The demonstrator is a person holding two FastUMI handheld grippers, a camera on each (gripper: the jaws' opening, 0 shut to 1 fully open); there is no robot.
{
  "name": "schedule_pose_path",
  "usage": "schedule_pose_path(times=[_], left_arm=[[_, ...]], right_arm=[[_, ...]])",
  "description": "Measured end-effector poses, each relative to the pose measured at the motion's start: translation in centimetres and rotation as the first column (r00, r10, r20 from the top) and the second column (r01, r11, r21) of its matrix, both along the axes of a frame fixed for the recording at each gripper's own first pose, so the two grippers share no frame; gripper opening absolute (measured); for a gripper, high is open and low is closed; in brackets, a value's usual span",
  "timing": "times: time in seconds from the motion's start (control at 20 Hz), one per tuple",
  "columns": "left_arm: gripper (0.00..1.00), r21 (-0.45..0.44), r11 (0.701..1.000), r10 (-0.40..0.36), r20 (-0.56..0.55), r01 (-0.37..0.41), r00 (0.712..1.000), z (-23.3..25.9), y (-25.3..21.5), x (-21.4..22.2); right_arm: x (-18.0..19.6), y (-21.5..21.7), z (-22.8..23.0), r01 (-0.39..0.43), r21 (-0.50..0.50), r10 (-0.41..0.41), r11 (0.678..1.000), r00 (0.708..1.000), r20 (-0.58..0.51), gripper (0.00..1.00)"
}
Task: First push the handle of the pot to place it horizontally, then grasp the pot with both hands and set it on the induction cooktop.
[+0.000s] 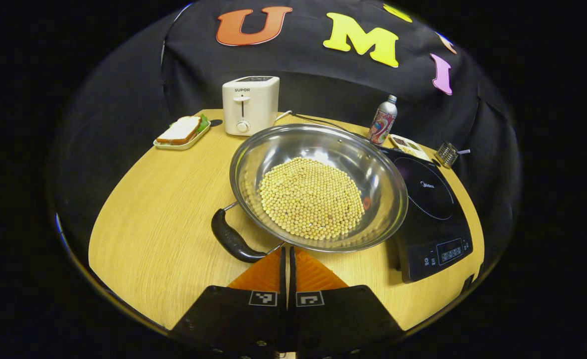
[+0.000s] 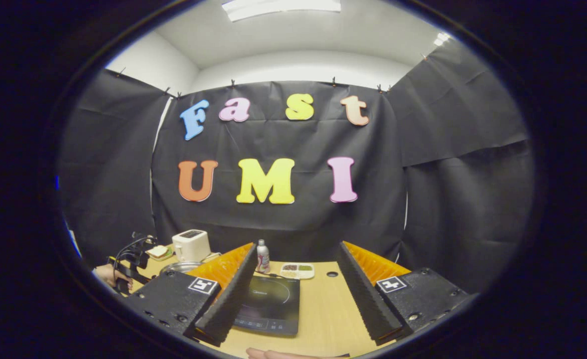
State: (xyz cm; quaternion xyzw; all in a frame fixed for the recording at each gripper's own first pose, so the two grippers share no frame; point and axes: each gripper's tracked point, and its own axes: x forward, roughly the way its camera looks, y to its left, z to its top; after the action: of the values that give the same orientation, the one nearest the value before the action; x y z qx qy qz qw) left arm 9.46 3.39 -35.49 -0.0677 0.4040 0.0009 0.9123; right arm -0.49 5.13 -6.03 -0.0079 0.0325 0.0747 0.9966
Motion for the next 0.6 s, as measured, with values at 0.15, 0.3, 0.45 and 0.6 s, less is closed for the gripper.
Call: schedule_pose_path(times=[0.15, 0.3, 0.45, 0.6], left_arm=[[0.00, 0.004, 1.000, 0.010, -0.009, -0.010, 1.000, -0.1, 1.0, 0.6], [0.00, -0.004, 1.000, 0.011, -0.022, -0.011, 1.000, -0.4, 2.1, 1.4], [0.00, 0.008, 0.999, 0.033, -0.030, -0.033, 0.999, -0.8, 4.0, 2.5], [0.00, -0.011, 0.999, 0.044, -0.050, -0.045, 0.998, -0.9, 5.1, 3.3]], right_arm=[[0.2, -0.2, -0.3, 0.007, -0.003, -0.006, 1.000, 1.000, 0.029, 1.00], [0.4, -0.7, -1.0, 0.028, -0.010, -0.027, 1.000, 0.999, 0.035, 0.96], [1.2, -0.4, -1.3, 0.032, 0.012, -0.032, 0.999, 0.999, 0.015, 0.96], [2.0, -0.5, -0.8, 0.052, 0.013, -0.052, 0.999, 0.998, 0.023, 0.96]])
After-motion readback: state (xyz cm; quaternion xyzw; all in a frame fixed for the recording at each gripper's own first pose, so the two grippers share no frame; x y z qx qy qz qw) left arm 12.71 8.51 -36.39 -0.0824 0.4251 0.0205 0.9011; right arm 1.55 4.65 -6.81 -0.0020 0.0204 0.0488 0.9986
